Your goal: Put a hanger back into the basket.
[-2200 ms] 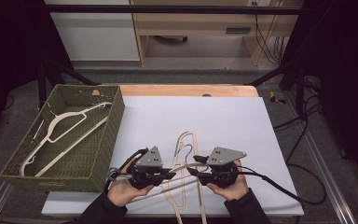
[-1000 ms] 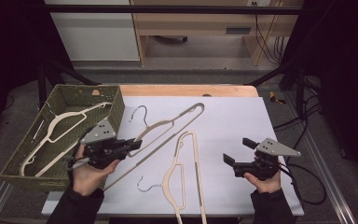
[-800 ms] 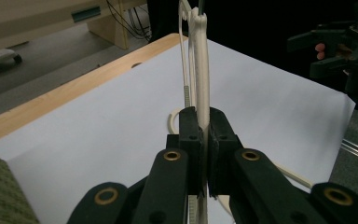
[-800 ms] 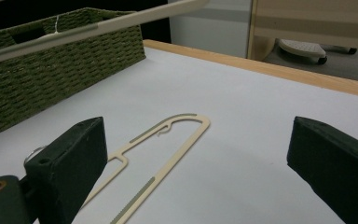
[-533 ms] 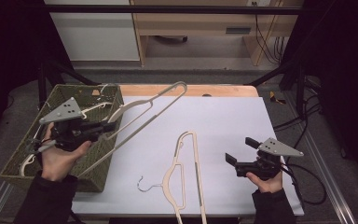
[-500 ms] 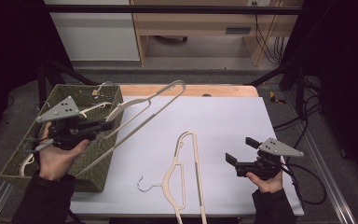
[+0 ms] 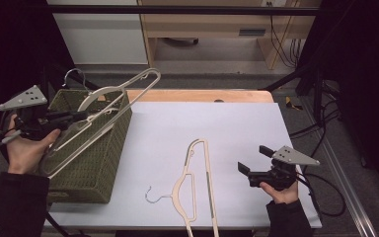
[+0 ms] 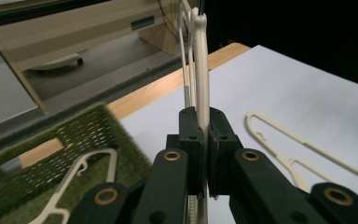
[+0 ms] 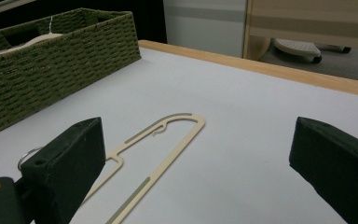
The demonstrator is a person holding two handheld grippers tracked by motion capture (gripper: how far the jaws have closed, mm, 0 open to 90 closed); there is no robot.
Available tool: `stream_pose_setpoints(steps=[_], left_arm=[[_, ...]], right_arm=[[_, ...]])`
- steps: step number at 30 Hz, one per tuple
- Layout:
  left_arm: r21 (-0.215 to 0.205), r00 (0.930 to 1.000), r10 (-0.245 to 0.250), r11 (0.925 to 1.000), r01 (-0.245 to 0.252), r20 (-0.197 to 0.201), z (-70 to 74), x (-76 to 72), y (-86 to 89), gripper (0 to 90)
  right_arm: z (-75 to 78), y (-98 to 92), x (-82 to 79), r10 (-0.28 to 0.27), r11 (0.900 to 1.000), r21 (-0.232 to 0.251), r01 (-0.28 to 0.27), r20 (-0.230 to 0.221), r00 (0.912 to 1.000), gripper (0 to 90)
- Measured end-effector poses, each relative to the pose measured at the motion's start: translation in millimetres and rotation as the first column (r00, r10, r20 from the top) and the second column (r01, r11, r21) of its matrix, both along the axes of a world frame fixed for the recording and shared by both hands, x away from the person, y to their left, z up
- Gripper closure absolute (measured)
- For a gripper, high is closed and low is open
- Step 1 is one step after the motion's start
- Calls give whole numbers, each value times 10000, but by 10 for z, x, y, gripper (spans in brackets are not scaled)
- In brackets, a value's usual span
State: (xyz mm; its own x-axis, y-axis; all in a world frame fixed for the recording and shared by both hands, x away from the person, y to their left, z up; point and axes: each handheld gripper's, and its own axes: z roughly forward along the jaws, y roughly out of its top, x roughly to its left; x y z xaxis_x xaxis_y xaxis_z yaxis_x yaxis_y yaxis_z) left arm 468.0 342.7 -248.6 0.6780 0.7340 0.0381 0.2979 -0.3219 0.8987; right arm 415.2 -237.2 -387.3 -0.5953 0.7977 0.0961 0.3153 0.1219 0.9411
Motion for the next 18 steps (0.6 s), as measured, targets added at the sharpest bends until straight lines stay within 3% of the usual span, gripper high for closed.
stream_pose_setpoints(steps=[8, 18], left_arm=[[246, 9977, 534, 9983, -524, -411, -146, 141, 347, 861], [263, 9912, 1000, 9948, -981, -866, -353, 242, 748, 861]], right_arm=[[-6, 7, 4, 22, 10000, -11, -22, -56, 10000, 39], [-18, 19, 15, 31, 10000, -76, -31, -84, 10000, 39]])
